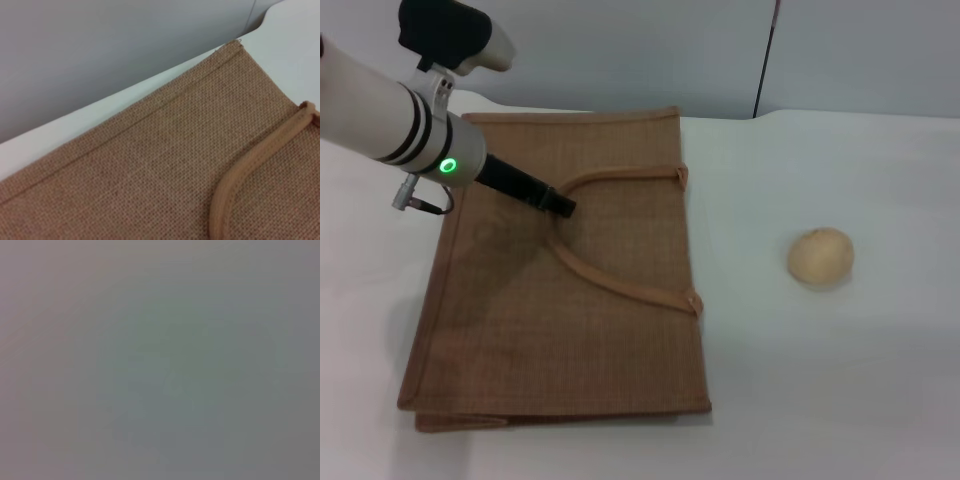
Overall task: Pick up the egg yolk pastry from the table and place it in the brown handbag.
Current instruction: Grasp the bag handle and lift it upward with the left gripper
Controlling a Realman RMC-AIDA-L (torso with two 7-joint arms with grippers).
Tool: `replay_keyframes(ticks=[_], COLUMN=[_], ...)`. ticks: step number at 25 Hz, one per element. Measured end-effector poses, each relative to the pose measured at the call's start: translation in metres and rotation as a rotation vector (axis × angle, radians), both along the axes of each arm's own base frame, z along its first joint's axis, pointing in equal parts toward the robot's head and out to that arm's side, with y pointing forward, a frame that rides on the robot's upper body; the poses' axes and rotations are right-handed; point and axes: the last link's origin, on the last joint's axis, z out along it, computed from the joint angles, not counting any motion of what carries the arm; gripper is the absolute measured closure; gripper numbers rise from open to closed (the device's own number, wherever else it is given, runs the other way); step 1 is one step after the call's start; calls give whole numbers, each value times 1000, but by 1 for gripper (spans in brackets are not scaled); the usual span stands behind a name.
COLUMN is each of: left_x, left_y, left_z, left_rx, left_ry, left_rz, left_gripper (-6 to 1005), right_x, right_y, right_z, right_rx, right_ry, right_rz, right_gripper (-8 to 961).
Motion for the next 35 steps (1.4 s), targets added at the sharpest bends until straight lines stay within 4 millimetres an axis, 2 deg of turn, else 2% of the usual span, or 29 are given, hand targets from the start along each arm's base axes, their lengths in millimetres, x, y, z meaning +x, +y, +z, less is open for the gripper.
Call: replay_keyframes(ticks=[16,22,35], left_x=[-5,-4,-4], left_y=[0,1,7], left_z=[-5,-5,-5], left_rx=[7,14,55], left_ry=[-3,7,7], left_rz=[27,20,12], left_gripper=[312,501,793], right_x=[-1,-1,-1], right_y=[0,0,0], right_z=[0,0,-1], right_rx=[0,-1,-9], right_ry=[1,1,-5], right_rz=[1,1,5], right_gripper=[96,96,97])
